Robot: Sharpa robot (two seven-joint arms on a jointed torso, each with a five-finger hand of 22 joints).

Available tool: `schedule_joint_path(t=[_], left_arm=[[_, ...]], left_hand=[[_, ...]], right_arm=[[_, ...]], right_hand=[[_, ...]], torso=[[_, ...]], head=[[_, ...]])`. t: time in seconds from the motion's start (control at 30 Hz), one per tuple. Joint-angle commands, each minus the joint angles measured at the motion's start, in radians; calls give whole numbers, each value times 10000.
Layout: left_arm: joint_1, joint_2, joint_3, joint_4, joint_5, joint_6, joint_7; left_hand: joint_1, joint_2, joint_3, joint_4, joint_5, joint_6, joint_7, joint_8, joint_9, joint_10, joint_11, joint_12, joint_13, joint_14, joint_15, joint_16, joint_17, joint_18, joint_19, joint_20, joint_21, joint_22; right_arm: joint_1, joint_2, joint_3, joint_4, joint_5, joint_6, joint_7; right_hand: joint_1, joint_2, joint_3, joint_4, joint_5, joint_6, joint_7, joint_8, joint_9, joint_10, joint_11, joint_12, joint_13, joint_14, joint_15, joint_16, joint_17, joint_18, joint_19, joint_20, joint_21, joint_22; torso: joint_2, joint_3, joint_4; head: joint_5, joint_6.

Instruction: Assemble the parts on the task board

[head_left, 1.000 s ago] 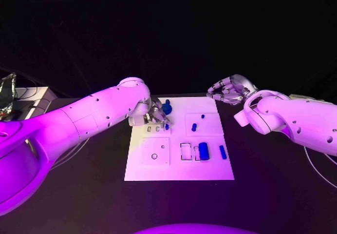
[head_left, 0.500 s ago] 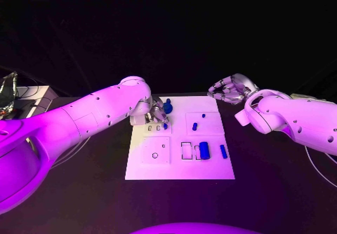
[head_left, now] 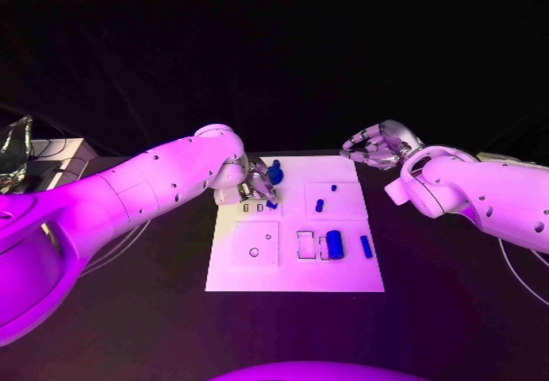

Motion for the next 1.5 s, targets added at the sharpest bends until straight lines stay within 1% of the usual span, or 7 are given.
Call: schedule_joint_path(t=[0.03,0.27,0.5,0.6,0.9,1.27,1.5], left_arm=[[2,-67,5,113,562,-215,83],[8,-401,14,475,657,-414,118],[13,-830,13,950,553,-712,144],[12,-976,4,1087,436,-904,139],[10,-1037,-73,1102,129,-1454,121],[7,-770,-411,804,-483,-1368,51],[3,-655,-549,750,-566,-1258,14]], left_hand=[[-488,-226,930,-1012,1191,293,-178,856,1405,109,-76,-52,28,1058,-137,42,2635,-164,82,-47,83,83],[-928,-332,943,-1207,2089,493,-335,976,1709,258,-219,-186,-143,1058,-275,42,2635,-180,150,-159,119,167],[-1168,-375,797,-1247,2477,787,-516,1059,1918,530,-379,-267,-254,1058,-403,42,2635,-216,278,-277,173,333],[-1209,-375,761,-1244,2511,887,-564,1056,1956,629,-422,-260,-229,1058,-438,42,2635,-228,317,-309,189,386],[-1246,-412,665,-1276,2515,1135,-674,1006,2028,867,-521,-194,-75,1058,-522,42,2635,-248,389,-389,214,475],[-1268,-350,364,-1196,2431,1546,-825,847,2137,1127,-647,-216,-56,1058,-619,42,2635,-265,447,-484,215,530],[-1261,-297,232,-1161,2367,1714,-880,797,2207,1263,-693,-122,147,1058,-655,42,2635,-265,451,-513,203,523]], right_arm=[[-13,-5,5,-25,-81,110,94],[-19,-59,5,-21,-111,92,101],[-20,-98,5,26,-118,90,113],[-20,-121,5,45,-132,84,117],[-20,-125,5,54,-148,74,137],[-38,-105,4,47,-153,76,161],[-41,-113,4,57,-162,72,166]], right_hand=[[-46,-63,64,-12,-69,-68,9,17,19,1049,9,61,2635,1027,-37,65,2628,-3,940,-34,-94,2471],[-46,-63,64,-12,-69,-68,9,17,19,1049,9,61,2635,1027,-37,65,2628,-3,940,-34,-94,2471],[-46,-63,64,-12,-69,-68,9,17,19,1049,9,61,2635,1027,-37,65,2628,-3,940,-34,-94,2471],[-55,-73,79,-11,-75,-83,13,14,32,1049,12,61,2635,1027,-34,65,2628,-3,939,-33,-97,2470],[-55,-73,79,-11,-75,-83,13,14,32,1049,12,61,2635,1027,-34,65,2628,-3,939,-33,-97,2470],[-62,-88,91,-13,-80,-94,16,13,47,1049,14,61,2635,1027,-32,65,2628,3,927,-32,-120,2454],[-63,-91,93,-13,-81,-96,16,13,49,1049,15,61,2635,1026,-32,63,2622,8,917,-31,-138,2442]], torso=[[-7,-13,35],[-40,17,79],[-72,12,162],[-81,8,194],[-81,10,159],[-71,16,134],[-62,13,147]], head=[[-6,2],[55,-3],[31,-54],[23,-82],[117,-67],[165,-52],[147,-118]])
